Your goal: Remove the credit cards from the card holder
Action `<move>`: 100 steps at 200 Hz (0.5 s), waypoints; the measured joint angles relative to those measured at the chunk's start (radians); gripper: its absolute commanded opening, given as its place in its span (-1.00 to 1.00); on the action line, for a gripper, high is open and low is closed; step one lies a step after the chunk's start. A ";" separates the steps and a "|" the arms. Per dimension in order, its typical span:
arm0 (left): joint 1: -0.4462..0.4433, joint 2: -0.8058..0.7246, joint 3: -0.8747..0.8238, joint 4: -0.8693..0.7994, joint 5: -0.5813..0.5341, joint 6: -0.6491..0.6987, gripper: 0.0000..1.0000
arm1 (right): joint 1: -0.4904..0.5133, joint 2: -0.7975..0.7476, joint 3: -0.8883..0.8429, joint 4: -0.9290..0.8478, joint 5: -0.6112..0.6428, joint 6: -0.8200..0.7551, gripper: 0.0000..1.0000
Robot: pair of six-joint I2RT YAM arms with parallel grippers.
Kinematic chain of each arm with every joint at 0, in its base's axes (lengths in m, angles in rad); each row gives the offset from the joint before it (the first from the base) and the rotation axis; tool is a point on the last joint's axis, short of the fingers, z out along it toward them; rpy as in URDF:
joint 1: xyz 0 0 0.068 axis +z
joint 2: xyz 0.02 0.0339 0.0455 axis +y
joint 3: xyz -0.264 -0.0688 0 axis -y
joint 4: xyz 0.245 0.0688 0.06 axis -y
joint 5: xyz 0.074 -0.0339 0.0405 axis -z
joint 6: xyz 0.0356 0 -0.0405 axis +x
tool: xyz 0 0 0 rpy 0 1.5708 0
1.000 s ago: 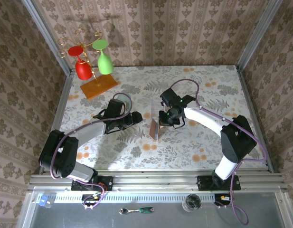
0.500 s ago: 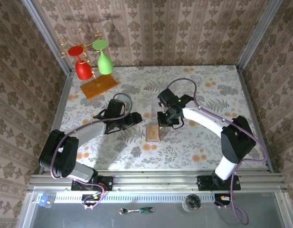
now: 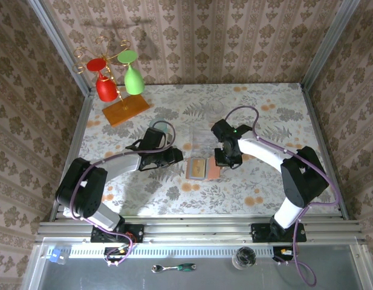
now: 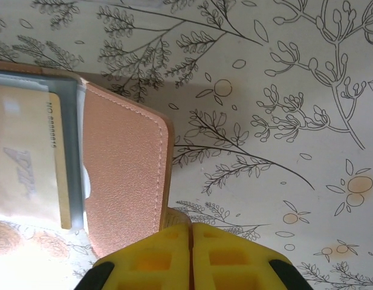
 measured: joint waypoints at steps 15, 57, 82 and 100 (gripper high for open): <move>-0.007 0.011 0.003 0.001 0.012 -0.002 -0.55 | 0.000 0.009 -0.006 0.001 0.003 0.000 -0.94; -0.023 0.051 0.003 0.000 0.036 -0.002 -0.66 | 0.000 0.061 -0.022 0.029 0.002 0.012 -0.94; -0.027 0.066 0.005 -0.001 0.043 -0.002 -0.70 | 0.000 0.078 -0.024 0.050 0.001 0.027 -0.94; -0.027 0.076 0.009 -0.001 0.043 -0.002 -0.73 | 0.001 0.090 -0.024 0.069 -0.002 0.029 -0.93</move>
